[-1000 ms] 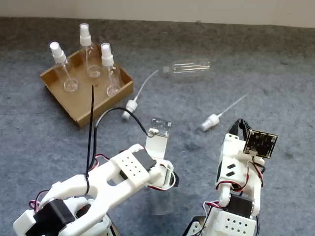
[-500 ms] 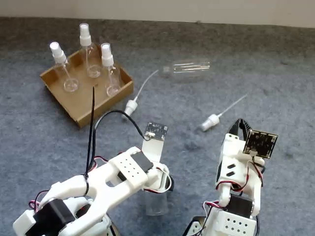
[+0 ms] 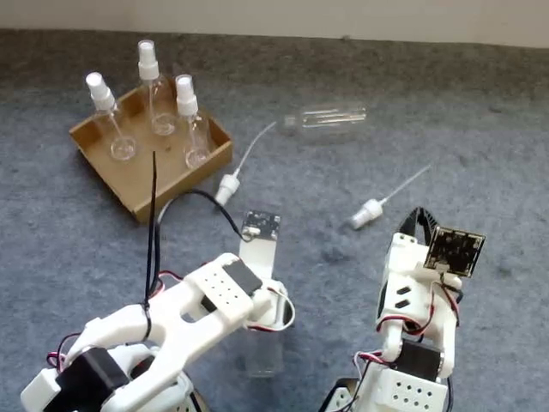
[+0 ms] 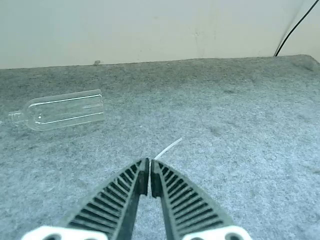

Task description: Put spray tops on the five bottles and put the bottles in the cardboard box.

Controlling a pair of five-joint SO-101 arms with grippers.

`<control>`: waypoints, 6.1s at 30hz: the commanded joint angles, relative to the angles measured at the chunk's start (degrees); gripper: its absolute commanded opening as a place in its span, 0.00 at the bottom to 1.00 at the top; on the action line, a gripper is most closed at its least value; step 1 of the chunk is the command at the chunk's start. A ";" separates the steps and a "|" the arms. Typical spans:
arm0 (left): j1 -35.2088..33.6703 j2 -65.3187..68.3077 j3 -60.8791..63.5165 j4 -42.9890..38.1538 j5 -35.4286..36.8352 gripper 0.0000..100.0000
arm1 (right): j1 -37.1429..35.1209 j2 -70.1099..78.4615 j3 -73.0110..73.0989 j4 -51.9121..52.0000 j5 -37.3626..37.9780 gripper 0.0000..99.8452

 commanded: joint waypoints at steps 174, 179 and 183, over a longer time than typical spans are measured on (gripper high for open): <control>-34.51 -84.09 38.99 -33.14 -34.90 0.09 | -14.73 124.62 -96.22 39.25 -30.24 0.19; -34.51 -84.09 38.99 -33.14 -34.90 0.09 | -14.64 125.23 -97.89 39.25 -30.24 0.18; -34.51 -84.00 38.99 -33.14 -34.90 0.09 | -14.64 124.44 -97.98 39.25 -30.33 0.18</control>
